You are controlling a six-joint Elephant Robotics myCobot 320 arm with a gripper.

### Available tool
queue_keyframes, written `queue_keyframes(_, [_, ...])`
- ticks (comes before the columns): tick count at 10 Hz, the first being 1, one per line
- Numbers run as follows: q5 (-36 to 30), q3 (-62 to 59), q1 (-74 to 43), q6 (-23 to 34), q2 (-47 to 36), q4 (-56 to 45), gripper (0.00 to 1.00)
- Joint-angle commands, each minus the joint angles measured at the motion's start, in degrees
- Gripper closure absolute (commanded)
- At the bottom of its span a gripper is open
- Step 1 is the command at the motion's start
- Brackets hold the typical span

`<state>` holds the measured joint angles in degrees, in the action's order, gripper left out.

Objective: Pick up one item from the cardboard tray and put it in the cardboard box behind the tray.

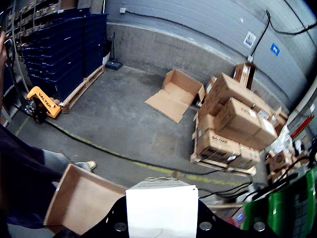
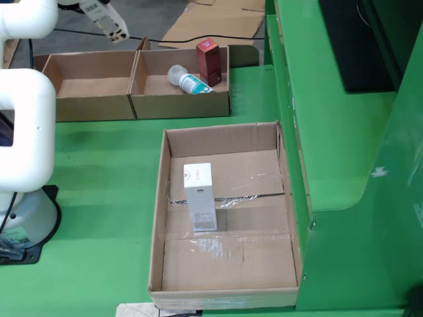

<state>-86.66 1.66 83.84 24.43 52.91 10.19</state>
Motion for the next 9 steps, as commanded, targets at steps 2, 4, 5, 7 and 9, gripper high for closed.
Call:
queue_keyframes(2, [1.7,-1.66,5.98,-10.22,-8.1,-18.55,1.0])
queue_keyframes(4, [2.3,-1.66,7.93,-12.9,-9.62,-23.13,1.0])
queue_keyframes(5, [1.6,-1.66,7.75,-13.32,-9.9,-24.73,1.0])
queue_keyframes(7, [0.38,-1.66,6.95,-12.96,-9.92,-26.93,1.0])
queue_keyframes(9, [-0.69,-1.66,5.91,-12.21,-10.16,-30.15,1.0])
